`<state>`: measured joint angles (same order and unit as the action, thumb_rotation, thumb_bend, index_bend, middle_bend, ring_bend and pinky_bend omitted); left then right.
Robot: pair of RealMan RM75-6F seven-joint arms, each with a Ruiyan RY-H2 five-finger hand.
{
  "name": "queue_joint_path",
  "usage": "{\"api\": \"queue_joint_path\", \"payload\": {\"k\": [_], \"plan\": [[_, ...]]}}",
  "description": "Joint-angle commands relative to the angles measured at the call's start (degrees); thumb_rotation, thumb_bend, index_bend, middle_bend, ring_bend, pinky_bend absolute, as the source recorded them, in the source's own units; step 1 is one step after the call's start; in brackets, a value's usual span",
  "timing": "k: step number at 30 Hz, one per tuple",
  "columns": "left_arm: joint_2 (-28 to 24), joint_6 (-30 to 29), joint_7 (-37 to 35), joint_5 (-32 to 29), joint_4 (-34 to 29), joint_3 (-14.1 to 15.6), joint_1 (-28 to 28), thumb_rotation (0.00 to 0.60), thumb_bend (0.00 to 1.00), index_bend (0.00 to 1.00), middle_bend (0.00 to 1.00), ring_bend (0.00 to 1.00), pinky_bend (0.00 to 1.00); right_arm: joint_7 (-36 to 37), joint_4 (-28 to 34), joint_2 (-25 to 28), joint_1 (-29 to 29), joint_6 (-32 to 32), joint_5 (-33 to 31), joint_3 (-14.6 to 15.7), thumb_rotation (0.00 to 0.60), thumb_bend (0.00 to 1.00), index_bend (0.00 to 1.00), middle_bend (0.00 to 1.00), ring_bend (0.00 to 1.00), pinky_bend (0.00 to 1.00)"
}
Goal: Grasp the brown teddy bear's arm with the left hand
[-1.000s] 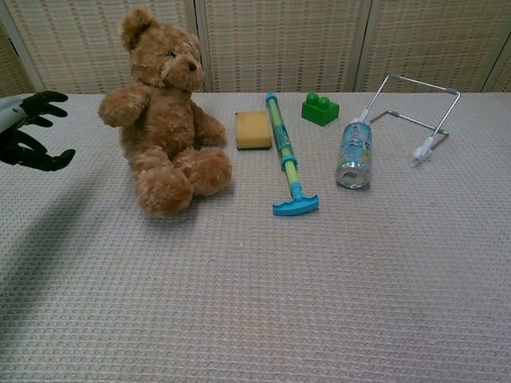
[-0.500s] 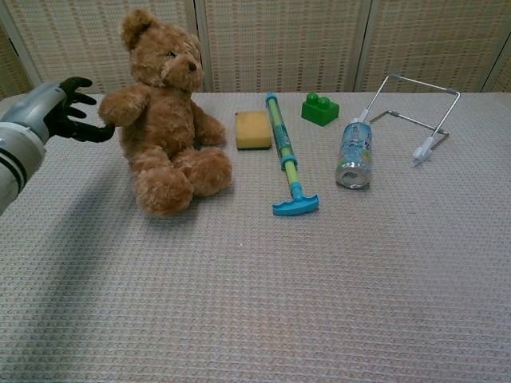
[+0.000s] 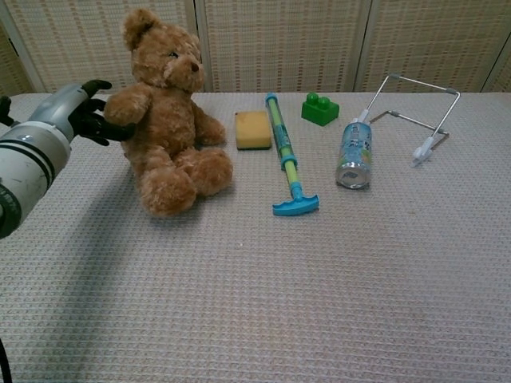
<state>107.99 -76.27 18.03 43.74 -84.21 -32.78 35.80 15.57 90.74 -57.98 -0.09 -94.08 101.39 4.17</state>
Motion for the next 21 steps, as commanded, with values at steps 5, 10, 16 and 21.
{"api": "queue_joint_path", "payload": {"k": [5, 10, 16, 21], "plan": [[1.6, -0.6, -1.1, 1.1, 3.3, 0.6, 1.4, 0.600, 0.42, 0.14, 0.37, 0.32, 0.44, -0.1, 0.3, 0.0, 0.0, 0.1, -0.4, -0.1, 0.600, 0.14, 0.00, 0.00, 0.00, 0.18], [2.6, -1.3, -2.5, 2.3, 5.4, 0.8, 2.0, 0.600, 0.45, 0.18, 0.43, 0.37, 0.48, -0.2, 0.3, 0.0, 0.1, 0.2, -0.5, -0.2, 0.600, 0.14, 0.00, 0.00, 0.00, 0.19], [3.7, -1.9, -3.5, 3.3, 7.9, 0.9, 2.6, 0.600, 0.46, 0.21, 0.47, 0.41, 0.51, -0.4, 0.5, 0.0, 0.1, 0.5, -0.7, -0.2, 0.600, 0.14, 0.00, 0.00, 0.00, 0.19], [4.9, -2.3, -4.3, 3.9, 10.8, 0.8, 3.1, 0.600, 0.50, 0.28, 0.53, 0.46, 0.55, -0.3, 0.5, 0.2, 0.2, 0.7, -0.7, -0.1, 0.600, 0.14, 0.00, 0.00, 0.00, 0.19]]}}
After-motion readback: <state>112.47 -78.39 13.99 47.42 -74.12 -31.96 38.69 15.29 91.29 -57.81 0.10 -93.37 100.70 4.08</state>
